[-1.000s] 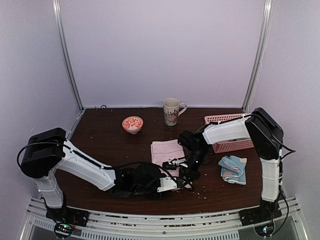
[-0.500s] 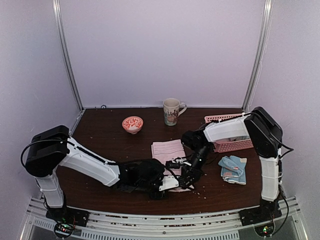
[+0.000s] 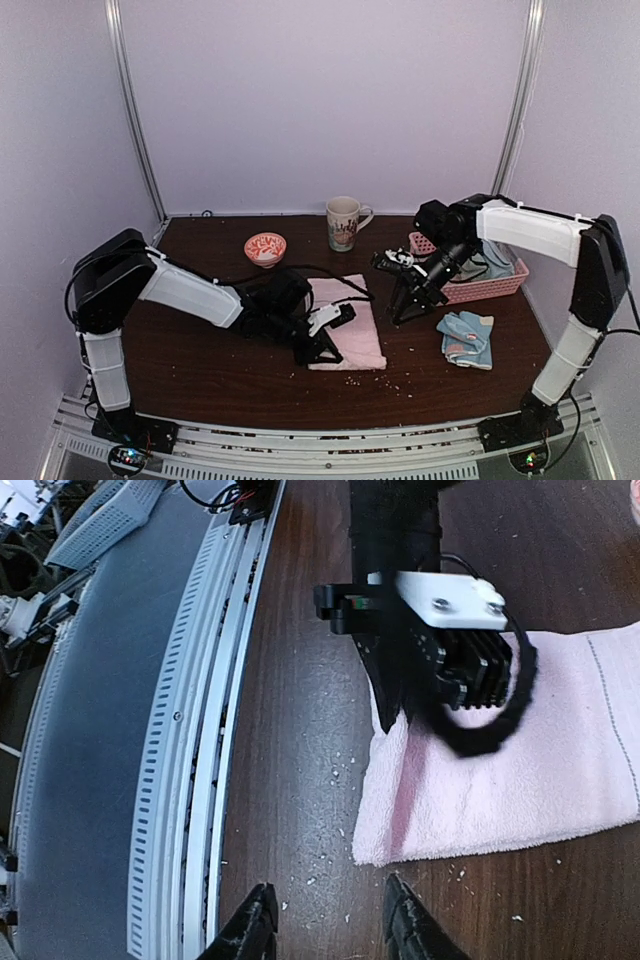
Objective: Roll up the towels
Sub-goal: Roll the towel at the center of the board.
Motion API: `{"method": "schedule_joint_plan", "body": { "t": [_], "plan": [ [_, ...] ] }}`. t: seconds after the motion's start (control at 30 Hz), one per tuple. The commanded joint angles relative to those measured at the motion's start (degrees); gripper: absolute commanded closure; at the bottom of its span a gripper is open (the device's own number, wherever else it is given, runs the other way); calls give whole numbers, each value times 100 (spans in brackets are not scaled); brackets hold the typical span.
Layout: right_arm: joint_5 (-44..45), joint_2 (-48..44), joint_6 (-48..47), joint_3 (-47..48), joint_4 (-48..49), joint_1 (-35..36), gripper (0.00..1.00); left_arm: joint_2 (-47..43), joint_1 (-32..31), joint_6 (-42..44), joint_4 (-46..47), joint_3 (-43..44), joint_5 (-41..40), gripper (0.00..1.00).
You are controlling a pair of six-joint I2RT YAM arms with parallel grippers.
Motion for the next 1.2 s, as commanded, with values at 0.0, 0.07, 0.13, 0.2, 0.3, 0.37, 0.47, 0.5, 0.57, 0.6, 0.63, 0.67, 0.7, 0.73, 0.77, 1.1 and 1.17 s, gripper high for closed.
{"method": "schedule_joint_plan", "body": {
  "t": [0.0, 0.07, 0.13, 0.2, 0.3, 0.37, 0.47, 0.5, 0.57, 0.6, 0.63, 0.67, 0.7, 0.73, 0.77, 1.1, 1.17],
  "plan": [
    [811, -903, 867, -692, 1285, 222, 64, 601, 342, -1174, -169, 382, 1776, 100],
    [1132, -1195, 966, -1018, 1634, 468, 64, 783, 476, -1650, -137, 454, 1890, 100],
    [1655, -1379, 1063, -1323, 1975, 855, 65, 868, 607, -2126, 37, 432, 1969, 100],
    [2224, -1456, 1234, -1654, 2365, 1281, 65, 909, 698, -2475, 231, 371, 2008, 100],
    [3293, -1400, 1368, -2034, 2954, 1950, 66, 950, 758, -2893, 517, 257, 2074, 100],
    [3812, -1281, 1405, -2123, 3245, 2249, 67, 969, 772, -3155, 773, 150, 2109, 100],
    [4364, -1137, 1434, -2195, 3736, 2531, 66, 1012, 787, -3437, 1013, 56, 2127, 100],
    [4475, -1085, 1429, -2206, 3872, 2591, 66, 1022, 787, -3576, 1085, 23, 2116, 100],
    [4673, -951, 1397, -2229, 4106, 2696, 65, 1034, 787, -3689, 1196, -7, 2094, 100],
    [4741, -875, 1360, -2251, 4199, 2737, 64, 1036, 786, -3730, 1242, -24, 2093, 100],
    [4781, -806, 1315, -2271, 4279, 2771, 64, 1034, 787, -3754, 1237, -39, 2072, 100],
    [4787, -724, 1272, -2281, 4323, 2797, 63, 1040, 785, -3763, 1233, -42, 2052, 100],
    [4788, -641, 1248, -2290, 4381, 2818, 63, 1051, 795, -3767, 1236, -36, 2049, 100],
    [4788, -578, 1243, -2303, 4438, 2834, 63, 1065, 787, -3782, 1245, -40, 2049, 100],
    [4788, -505, 1243, -2320, 4513, 2842, 63, 1083, 795, -3809, 1257, -42, 2053, 100],
    [4955, 211, 1284, -2461, 4887, 2844, 63, 1176, 792, -3764, 1215, -3, 2044, 100],
    [5037, 327, 1307, -2459, 4910, 2840, 62, 1166, 796, -3647, 1103, 29, 2027, 100]
  ]
}}
